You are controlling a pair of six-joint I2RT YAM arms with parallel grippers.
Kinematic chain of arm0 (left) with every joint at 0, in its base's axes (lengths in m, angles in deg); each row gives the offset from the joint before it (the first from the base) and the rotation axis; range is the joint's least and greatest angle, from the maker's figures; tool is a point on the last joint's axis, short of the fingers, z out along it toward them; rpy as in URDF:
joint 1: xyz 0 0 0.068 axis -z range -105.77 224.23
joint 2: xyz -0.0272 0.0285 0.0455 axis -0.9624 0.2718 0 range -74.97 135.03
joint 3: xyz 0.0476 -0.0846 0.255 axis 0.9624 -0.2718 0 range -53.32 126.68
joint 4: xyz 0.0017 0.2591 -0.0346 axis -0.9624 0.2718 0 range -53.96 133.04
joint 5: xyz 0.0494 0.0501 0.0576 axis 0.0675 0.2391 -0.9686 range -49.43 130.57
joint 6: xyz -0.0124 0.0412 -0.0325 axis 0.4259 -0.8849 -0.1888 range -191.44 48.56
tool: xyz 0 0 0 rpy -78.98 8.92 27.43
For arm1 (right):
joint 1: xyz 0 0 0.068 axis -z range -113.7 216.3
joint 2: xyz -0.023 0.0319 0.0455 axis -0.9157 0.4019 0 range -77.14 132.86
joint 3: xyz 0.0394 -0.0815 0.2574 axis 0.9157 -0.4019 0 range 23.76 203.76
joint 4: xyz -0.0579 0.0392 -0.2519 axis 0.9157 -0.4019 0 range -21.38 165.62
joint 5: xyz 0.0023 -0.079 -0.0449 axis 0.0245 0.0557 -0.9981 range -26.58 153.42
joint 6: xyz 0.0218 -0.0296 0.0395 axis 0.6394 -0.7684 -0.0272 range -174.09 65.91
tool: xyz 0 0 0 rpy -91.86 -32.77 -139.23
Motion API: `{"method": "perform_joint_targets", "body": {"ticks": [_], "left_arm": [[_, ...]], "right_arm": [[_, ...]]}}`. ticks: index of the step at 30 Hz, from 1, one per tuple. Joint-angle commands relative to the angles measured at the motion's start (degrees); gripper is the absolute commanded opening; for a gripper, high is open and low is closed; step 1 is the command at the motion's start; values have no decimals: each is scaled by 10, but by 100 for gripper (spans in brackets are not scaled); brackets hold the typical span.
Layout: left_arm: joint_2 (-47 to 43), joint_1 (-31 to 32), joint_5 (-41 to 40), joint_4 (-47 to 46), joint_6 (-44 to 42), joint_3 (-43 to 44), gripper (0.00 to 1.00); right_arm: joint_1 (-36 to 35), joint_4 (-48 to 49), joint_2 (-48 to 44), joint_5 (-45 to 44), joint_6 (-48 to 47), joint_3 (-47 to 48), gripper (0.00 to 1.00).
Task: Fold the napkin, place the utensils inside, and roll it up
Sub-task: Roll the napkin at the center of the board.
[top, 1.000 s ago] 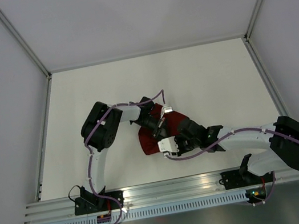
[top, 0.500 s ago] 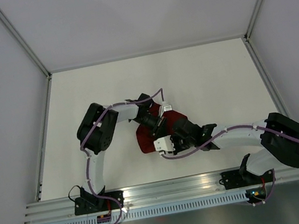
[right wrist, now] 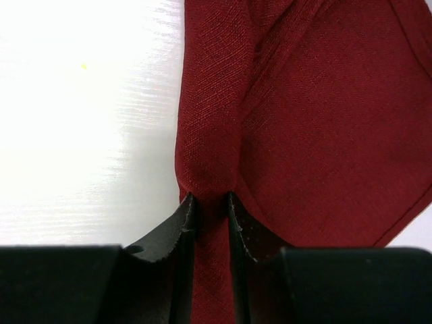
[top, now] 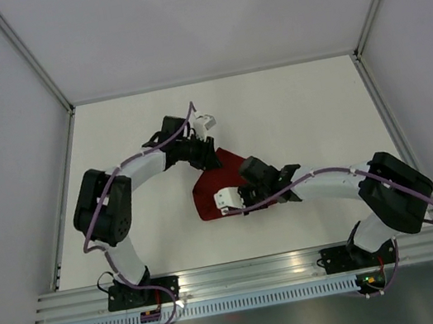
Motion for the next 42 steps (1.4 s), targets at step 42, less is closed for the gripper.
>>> {"method": "perform_joint_targets", "body": {"ticks": [42], "left_arm": [[-291, 315, -407, -337, -240, -359, 52]], "right_arm": [[215, -532, 483, 254, -31, 507, 1]]}}
